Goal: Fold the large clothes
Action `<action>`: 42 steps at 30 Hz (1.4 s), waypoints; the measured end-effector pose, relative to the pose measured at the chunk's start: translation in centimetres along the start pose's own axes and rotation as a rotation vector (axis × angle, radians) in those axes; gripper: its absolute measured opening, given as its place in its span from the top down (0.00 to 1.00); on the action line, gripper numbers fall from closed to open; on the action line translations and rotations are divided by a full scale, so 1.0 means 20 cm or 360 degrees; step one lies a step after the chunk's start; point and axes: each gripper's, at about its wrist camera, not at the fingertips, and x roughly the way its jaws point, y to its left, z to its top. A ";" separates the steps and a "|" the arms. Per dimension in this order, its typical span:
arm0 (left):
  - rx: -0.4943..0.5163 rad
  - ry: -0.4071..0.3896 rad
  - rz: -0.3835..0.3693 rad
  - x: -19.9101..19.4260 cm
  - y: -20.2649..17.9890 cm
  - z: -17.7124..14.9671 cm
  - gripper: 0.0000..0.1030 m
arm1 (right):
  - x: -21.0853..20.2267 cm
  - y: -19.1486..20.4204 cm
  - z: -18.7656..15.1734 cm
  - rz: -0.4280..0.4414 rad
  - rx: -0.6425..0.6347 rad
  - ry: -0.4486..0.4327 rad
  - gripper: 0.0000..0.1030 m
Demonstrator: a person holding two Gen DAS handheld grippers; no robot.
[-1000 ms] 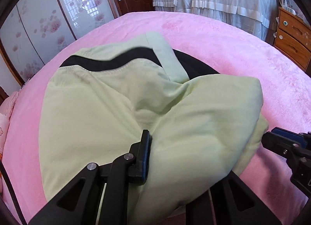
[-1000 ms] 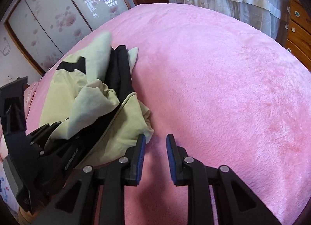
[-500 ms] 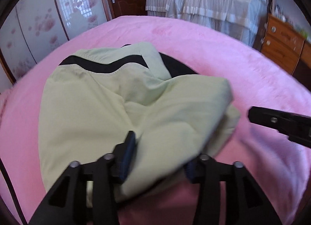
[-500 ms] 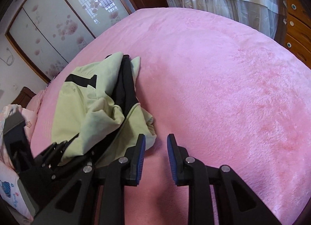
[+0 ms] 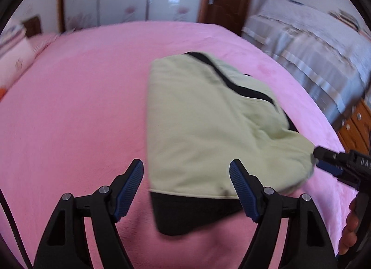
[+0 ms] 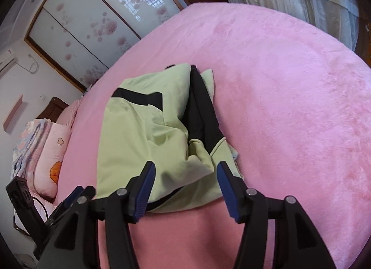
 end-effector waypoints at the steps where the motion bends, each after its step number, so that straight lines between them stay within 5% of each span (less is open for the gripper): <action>1: -0.0071 0.0018 -0.0007 0.02 0.06 0.00 0.27 | 0.03 0.00 0.01 0.0001 0.0014 0.0027 0.46; 5: -0.0196 0.0083 -0.0035 0.10 0.17 -0.02 0.27 | 0.11 0.00 0.04 0.0017 0.0003 0.0057 0.46; 9: -0.0190 0.0132 -0.0030 0.16 0.17 -0.05 0.27 | 0.13 0.06 0.06 0.0034 -0.0155 0.0079 0.84; 18: -0.0048 0.0144 -0.0045 0.13 0.01 -0.11 0.27 | -0.06 0.09 -0.05 -0.0268 -0.0418 -0.0108 0.91; 26: 0.0153 0.0166 0.0117 0.20 -0.10 -0.18 0.27 | 0.16 -0.03 -0.17 -0.0421 -0.0356 -0.0032 0.89; 30: 0.0229 0.0178 0.0106 0.15 -0.15 -0.15 0.27 | 0.08 0.01 -0.14 -0.0454 -0.0384 -0.0007 0.69; 37: 0.0269 0.0079 0.0009 -0.01 -0.20 0.08 0.26 | -0.11 0.11 0.11 -0.0267 -0.0340 -0.0062 0.59; 42: 0.0223 0.0099 0.0072 0.14 -0.11 0.33 0.24 | 0.06 0.20 0.34 -0.0283 -0.0419 -0.0033 0.48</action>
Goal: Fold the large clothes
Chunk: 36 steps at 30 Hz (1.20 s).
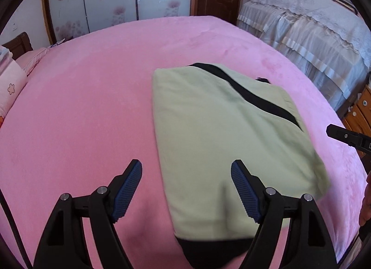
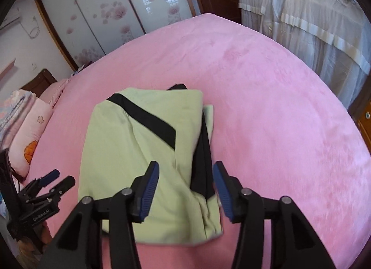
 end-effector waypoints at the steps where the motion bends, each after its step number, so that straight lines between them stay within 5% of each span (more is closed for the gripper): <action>1: -0.0009 0.0043 0.0002 0.06 0.02 0.04 0.24 | 0.08 0.00 0.04 -0.0001 0.0001 0.0052 0.48; 7: -0.0128 0.0147 -0.0078 0.29 0.11 0.06 0.24 | 0.41 -0.01 0.14 0.0004 0.0057 0.0245 0.49; 8: -0.0148 0.0149 -0.0105 0.30 0.11 0.07 0.24 | 0.43 -0.02 0.14 0.0020 0.0057 0.0238 0.58; 9: -0.0157 0.0158 -0.0120 0.31 0.11 0.07 0.24 | 0.44 -0.02 0.14 -0.0012 0.0043 0.0242 0.97; 20: -0.0219 0.0232 -0.0225 0.49 0.06 0.02 0.16 | 0.55 -0.13 0.03 -0.0189 -0.0004 0.0256 0.95; 24: -0.0200 0.0258 -0.0229 0.48 0.06 0.03 0.16 | 0.51 -0.12 0.04 -0.0157 0.0005 0.0251 0.86; 29: -0.0083 0.0203 -0.0133 0.35 0.03 0.07 0.16 | 0.40 -0.15 0.06 -0.0113 0.0075 0.0235 0.76; 36: 0.0014 0.0072 -0.0063 0.06 0.00 0.19 0.16 | 0.10 -0.06 0.15 -0.0041 0.0026 0.0130 0.75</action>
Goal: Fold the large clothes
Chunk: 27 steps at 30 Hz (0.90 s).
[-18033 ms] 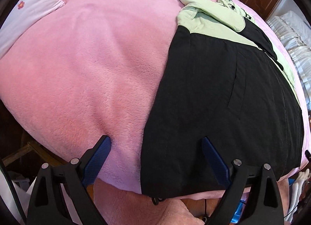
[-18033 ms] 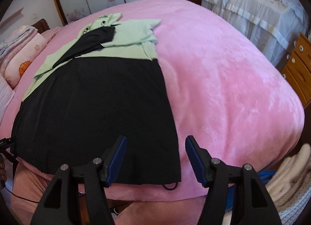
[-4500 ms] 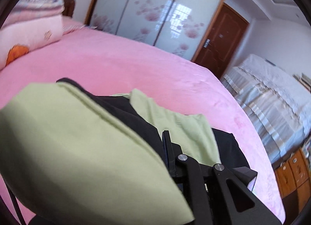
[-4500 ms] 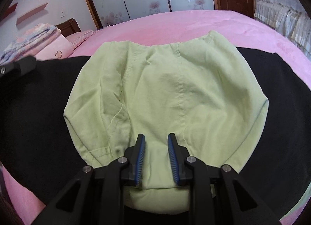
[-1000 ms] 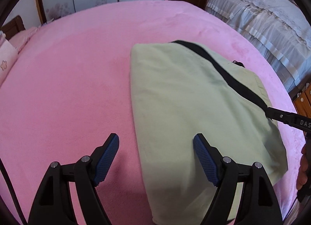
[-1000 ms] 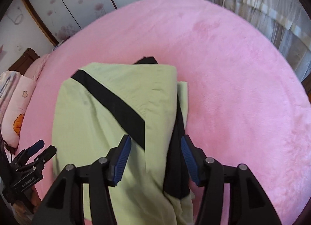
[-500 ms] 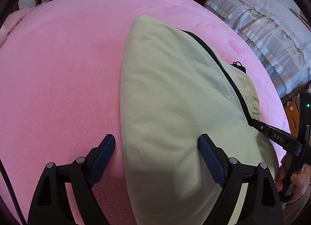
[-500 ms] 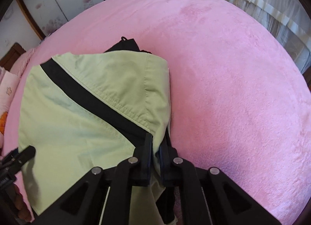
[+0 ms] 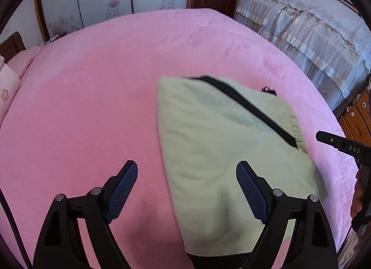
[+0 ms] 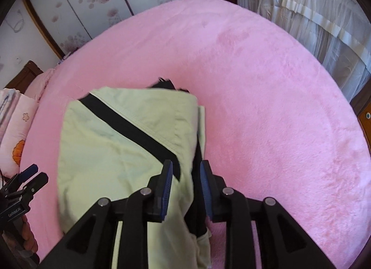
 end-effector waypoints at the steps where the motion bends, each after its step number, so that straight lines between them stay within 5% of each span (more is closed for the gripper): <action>1: -0.0006 -0.0009 0.0000 -0.05 0.00 0.03 0.16 | -0.06 0.03 0.01 0.0008 -0.0018 -0.0017 0.74; 8: -0.0010 -0.0089 0.0036 -0.34 0.02 0.15 0.16 | -0.42 0.22 0.09 0.0065 -0.0187 -0.0185 0.61; 14: 0.0025 -0.0157 0.0014 -0.56 0.00 0.19 0.16 | -0.61 0.31 0.13 0.0063 -0.0278 -0.0263 0.33; 21: 0.0078 -0.0070 -0.0055 -0.54 -0.02 0.14 0.16 | -0.51 0.29 0.13 0.0078 -0.0329 -0.0107 0.27; 27: 0.0105 0.0090 -0.0148 -0.26 0.00 0.06 0.16 | -0.26 0.11 0.11 0.0183 -0.0163 0.0079 0.26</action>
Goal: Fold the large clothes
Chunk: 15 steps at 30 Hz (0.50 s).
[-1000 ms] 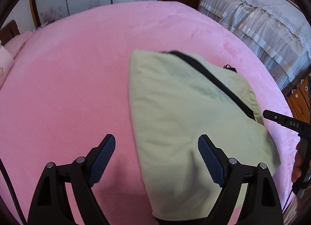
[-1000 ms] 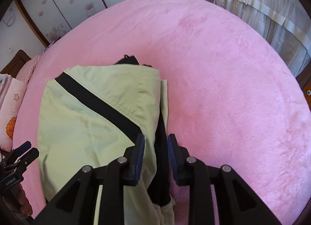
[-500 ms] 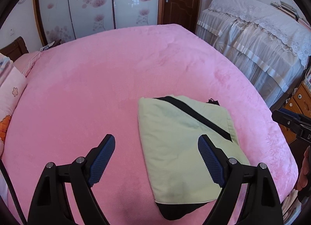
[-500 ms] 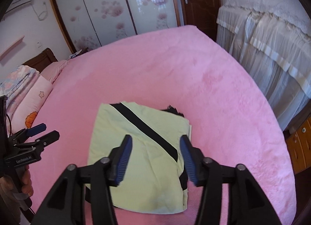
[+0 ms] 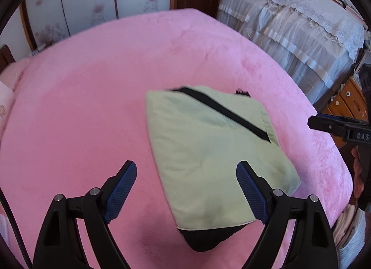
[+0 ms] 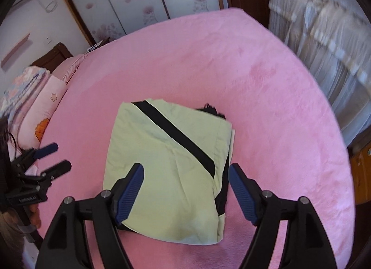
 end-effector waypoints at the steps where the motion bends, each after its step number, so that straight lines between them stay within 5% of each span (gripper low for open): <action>1: -0.0030 0.0046 -0.0043 0.07 0.02 -0.02 0.16 | 0.06 -0.05 -0.01 0.0002 0.0035 0.0037 0.26; 9: -0.0256 0.0223 -0.0273 0.51 0.16 -0.12 0.16 | 0.42 -0.33 -0.12 0.0233 0.0269 0.0208 0.26; 15: -0.0229 0.0212 -0.0263 0.68 0.17 -0.18 0.10 | 0.62 -0.37 -0.16 0.0271 0.0248 0.0310 0.26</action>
